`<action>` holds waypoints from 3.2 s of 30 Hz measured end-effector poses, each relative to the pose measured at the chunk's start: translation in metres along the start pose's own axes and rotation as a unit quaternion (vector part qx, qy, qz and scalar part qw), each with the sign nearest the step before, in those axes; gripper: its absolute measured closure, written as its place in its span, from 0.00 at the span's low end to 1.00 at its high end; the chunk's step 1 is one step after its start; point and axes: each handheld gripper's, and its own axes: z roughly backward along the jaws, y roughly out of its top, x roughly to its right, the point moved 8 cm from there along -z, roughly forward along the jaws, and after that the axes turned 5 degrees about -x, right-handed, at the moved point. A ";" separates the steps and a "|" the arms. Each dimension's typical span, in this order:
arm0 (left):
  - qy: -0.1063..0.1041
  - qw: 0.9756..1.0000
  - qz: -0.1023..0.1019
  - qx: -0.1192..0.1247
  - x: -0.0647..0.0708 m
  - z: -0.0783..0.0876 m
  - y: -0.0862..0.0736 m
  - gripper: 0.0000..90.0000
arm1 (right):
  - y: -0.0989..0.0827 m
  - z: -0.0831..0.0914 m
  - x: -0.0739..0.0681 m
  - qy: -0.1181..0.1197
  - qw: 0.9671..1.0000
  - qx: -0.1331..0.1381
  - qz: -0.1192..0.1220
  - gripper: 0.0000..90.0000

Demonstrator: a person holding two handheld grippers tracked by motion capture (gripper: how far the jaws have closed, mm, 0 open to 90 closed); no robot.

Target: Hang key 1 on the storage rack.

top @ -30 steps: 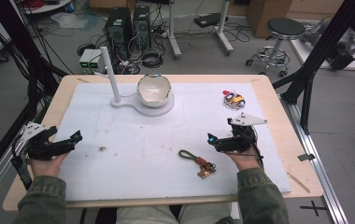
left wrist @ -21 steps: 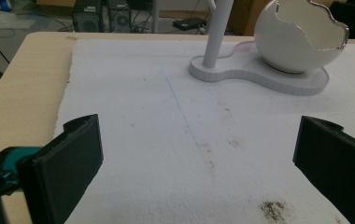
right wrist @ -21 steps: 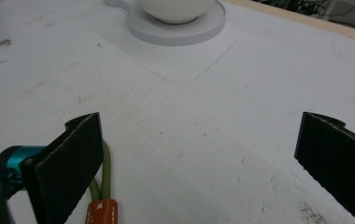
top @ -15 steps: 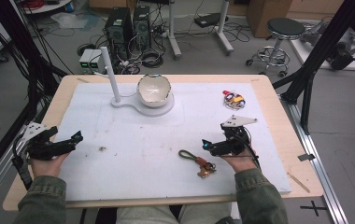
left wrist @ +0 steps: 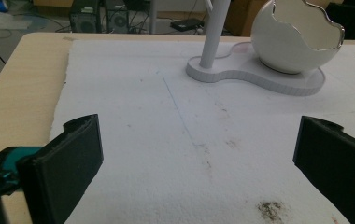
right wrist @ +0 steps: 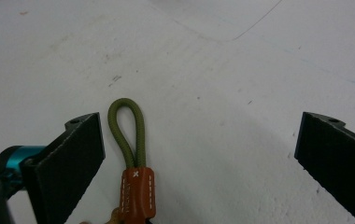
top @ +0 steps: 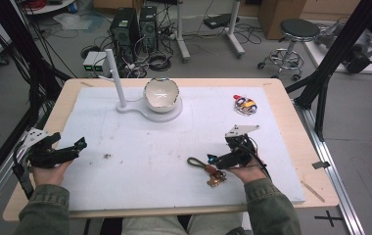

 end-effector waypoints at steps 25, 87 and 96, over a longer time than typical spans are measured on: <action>-0.006 1.000 -0.009 -0.008 0.003 -0.003 -0.002 0.02 | -0.019 -0.013 -0.021 0.050 0.995 -0.079 0.024 0.15; -0.011 1.000 -0.009 -0.013 0.004 -0.005 -0.004 0.02 | -0.005 -0.011 -0.031 0.056 0.994 -0.095 -0.012 0.81; -0.010 1.000 -0.008 -0.013 0.004 -0.005 -0.004 0.02 | 0.009 -0.007 -0.036 0.062 0.994 -0.084 -0.009 0.81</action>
